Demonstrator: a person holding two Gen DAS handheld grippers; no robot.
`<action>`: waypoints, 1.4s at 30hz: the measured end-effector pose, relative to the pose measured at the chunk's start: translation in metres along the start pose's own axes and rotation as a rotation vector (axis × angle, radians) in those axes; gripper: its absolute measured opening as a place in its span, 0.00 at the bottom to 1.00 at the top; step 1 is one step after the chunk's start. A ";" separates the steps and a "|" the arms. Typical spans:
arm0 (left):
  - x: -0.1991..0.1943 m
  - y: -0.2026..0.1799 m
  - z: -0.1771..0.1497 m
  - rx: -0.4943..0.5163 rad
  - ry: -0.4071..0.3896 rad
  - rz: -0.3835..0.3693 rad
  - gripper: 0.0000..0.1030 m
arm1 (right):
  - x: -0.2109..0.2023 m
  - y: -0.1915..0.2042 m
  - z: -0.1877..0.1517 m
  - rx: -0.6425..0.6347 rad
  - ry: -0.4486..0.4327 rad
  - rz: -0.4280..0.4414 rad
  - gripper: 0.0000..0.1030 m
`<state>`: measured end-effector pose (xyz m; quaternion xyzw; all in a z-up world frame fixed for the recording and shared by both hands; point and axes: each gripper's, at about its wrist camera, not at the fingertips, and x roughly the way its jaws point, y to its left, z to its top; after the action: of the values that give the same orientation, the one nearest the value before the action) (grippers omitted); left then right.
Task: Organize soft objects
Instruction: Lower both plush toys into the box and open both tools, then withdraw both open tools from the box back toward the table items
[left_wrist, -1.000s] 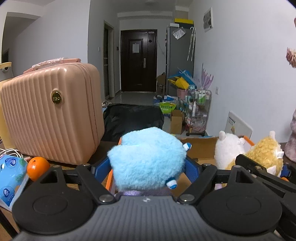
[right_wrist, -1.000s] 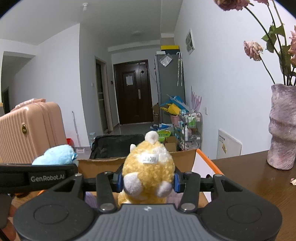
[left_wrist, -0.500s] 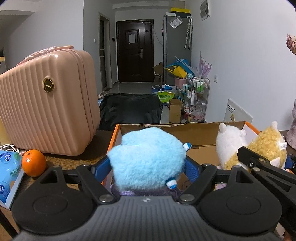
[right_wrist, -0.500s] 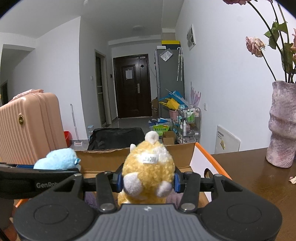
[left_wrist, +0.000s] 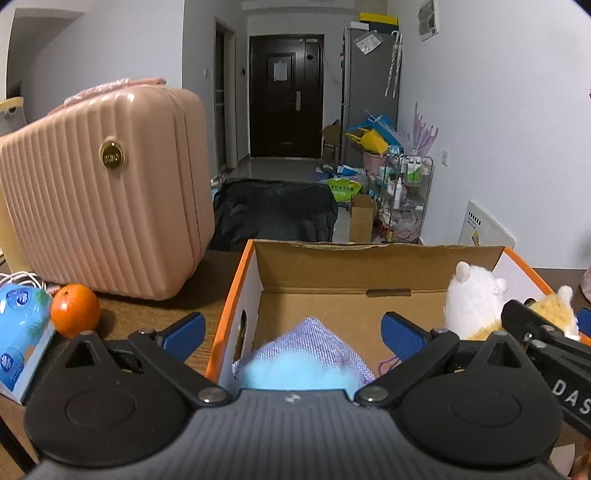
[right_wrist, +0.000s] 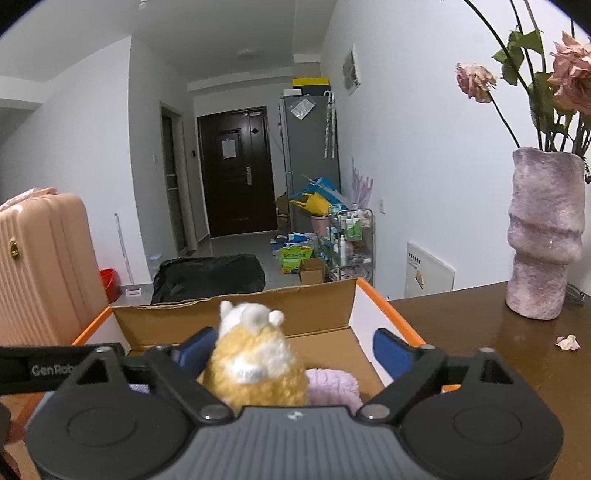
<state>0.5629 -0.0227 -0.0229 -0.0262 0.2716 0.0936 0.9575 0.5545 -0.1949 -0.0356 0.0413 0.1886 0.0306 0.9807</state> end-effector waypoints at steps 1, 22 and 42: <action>0.000 0.000 0.000 -0.001 0.002 0.000 1.00 | 0.000 -0.001 -0.001 -0.002 0.001 -0.003 0.93; -0.006 0.014 -0.015 0.014 0.009 0.040 1.00 | -0.021 -0.008 -0.013 0.004 -0.042 -0.006 1.00; -0.072 0.054 -0.048 -0.027 -0.100 0.023 1.00 | -0.098 0.006 -0.045 -0.086 -0.163 -0.018 1.00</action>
<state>0.4674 0.0131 -0.0262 -0.0314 0.2223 0.1096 0.9683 0.4470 -0.1930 -0.0408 -0.0004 0.1068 0.0263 0.9939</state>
